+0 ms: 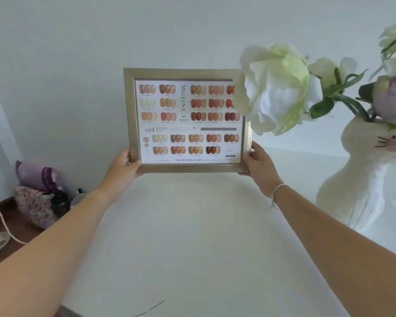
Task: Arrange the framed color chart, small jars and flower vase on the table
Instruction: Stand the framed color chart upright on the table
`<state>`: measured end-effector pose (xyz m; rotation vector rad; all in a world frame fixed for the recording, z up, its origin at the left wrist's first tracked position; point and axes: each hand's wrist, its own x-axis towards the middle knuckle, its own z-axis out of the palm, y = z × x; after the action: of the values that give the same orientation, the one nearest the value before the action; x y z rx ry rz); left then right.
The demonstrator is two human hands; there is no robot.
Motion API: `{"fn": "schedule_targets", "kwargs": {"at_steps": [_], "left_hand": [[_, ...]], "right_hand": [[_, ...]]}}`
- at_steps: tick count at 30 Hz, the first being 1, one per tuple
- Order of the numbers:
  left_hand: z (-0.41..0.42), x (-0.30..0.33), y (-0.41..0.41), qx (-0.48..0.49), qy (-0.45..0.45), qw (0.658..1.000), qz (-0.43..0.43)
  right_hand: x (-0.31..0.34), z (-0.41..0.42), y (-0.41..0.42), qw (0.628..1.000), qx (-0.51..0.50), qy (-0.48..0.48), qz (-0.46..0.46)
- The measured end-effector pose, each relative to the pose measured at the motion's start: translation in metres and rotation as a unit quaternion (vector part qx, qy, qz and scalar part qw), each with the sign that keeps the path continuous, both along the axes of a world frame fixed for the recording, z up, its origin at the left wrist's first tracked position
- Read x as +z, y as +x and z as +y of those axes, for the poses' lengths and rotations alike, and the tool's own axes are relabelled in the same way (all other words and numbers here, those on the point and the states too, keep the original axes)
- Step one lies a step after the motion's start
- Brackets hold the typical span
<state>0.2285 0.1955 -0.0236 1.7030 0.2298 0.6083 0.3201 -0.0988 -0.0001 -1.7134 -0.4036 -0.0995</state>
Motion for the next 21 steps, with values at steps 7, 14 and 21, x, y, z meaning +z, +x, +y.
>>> {"fn": "schedule_targets", "kwargs": {"at_steps": [7,14,21], "left_hand": [[-0.014,-0.001,0.035,-0.018,0.028,0.999,0.005],[-0.033,-0.006,0.069,-0.024,0.051,0.998,-0.003],[-0.047,-0.006,0.098,-0.026,0.087,0.996,0.013]], "right_hand": [[-0.015,-0.013,0.024,0.998,-0.066,-0.011,-0.017],[-0.021,-0.021,0.050,0.987,-0.152,-0.010,-0.054],[-0.022,-0.026,0.069,0.970,-0.236,0.001,-0.052]]}}
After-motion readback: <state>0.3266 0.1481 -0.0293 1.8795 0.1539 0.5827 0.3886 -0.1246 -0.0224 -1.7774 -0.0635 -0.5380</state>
